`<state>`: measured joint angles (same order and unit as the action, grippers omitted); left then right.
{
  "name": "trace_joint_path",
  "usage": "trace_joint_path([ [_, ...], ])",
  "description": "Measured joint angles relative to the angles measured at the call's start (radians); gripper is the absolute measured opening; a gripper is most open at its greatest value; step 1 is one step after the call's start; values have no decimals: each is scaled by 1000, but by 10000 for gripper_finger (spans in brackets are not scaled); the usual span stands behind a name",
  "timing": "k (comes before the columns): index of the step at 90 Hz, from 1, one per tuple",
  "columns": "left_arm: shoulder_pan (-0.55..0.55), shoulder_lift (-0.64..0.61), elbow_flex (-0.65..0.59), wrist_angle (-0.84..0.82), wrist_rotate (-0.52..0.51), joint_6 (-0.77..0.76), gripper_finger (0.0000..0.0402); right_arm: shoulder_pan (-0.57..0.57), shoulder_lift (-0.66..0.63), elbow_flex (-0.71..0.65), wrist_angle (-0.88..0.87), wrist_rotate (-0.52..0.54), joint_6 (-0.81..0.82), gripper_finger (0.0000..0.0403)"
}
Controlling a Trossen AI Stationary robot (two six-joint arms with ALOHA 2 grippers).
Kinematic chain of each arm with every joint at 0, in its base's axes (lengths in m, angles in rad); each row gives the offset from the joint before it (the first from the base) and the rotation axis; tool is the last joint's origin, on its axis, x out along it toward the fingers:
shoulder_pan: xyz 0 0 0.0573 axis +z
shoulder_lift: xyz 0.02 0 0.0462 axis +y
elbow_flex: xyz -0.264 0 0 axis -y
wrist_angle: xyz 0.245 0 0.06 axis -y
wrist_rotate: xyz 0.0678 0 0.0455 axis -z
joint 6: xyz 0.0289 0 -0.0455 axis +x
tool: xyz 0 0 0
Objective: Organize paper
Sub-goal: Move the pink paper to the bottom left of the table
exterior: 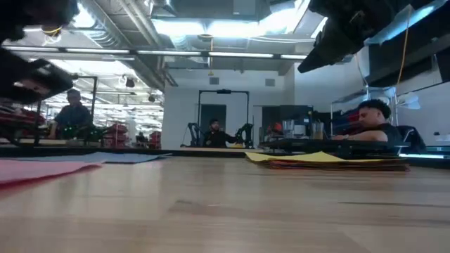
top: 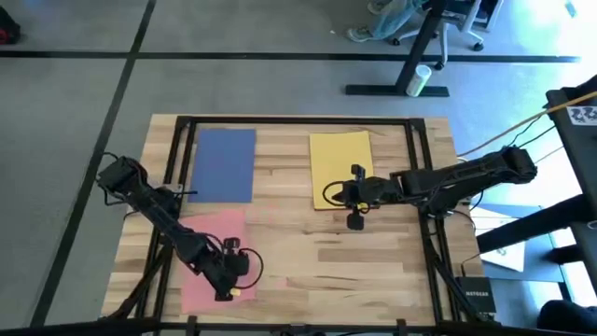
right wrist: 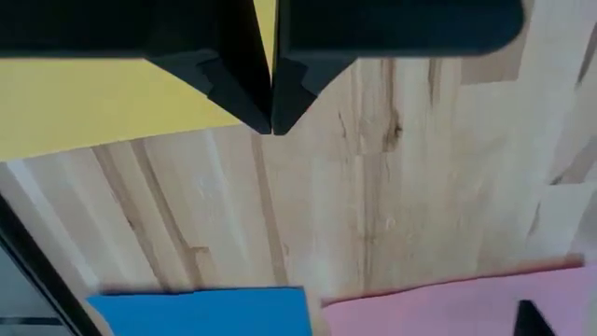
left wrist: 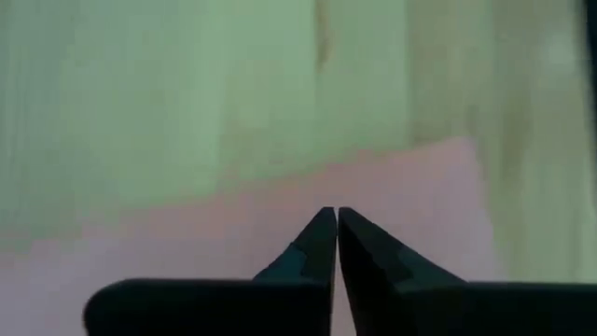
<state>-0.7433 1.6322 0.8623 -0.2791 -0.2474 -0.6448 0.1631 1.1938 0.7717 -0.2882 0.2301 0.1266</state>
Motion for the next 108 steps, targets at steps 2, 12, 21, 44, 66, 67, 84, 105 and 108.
trace_joint_path([
  [2, 3, 0, 0, 9, -3, 15, 0, 0, 0, 0, 0, -3, 0, 0],
  [12, 39, 1, -4, 55, -30, 86, 0, 0, 0, 0, 2, -3, 0, 0],
  [21, 79, 10, -20, 128, -13, 148, 0, 0, 0, 0, 2, -3, 0, 0],
  [44, 138, 74, -40, 215, 122, 238, 0, 0, 0, 0, 0, -5, -1, 0],
  [66, 122, 83, -40, 216, 204, 226, 0, 0, 0, -1, -2, -6, -1, 0],
  [67, 121, 83, -40, 216, 204, 226, 0, 0, 0, -1, -2, -6, -1, 0],
  [84, 97, 83, -40, 216, 221, 183, 0, 0, 0, -1, -2, -6, -2, 0],
  [105, 41, 83, -40, 216, 241, 116, 0, 0, 0, -1, -3, -14, -2, 0],
  [108, 34, 83, -40, 216, 241, 100, 0, 0, 0, -1, -3, -14, -2, 0],
])
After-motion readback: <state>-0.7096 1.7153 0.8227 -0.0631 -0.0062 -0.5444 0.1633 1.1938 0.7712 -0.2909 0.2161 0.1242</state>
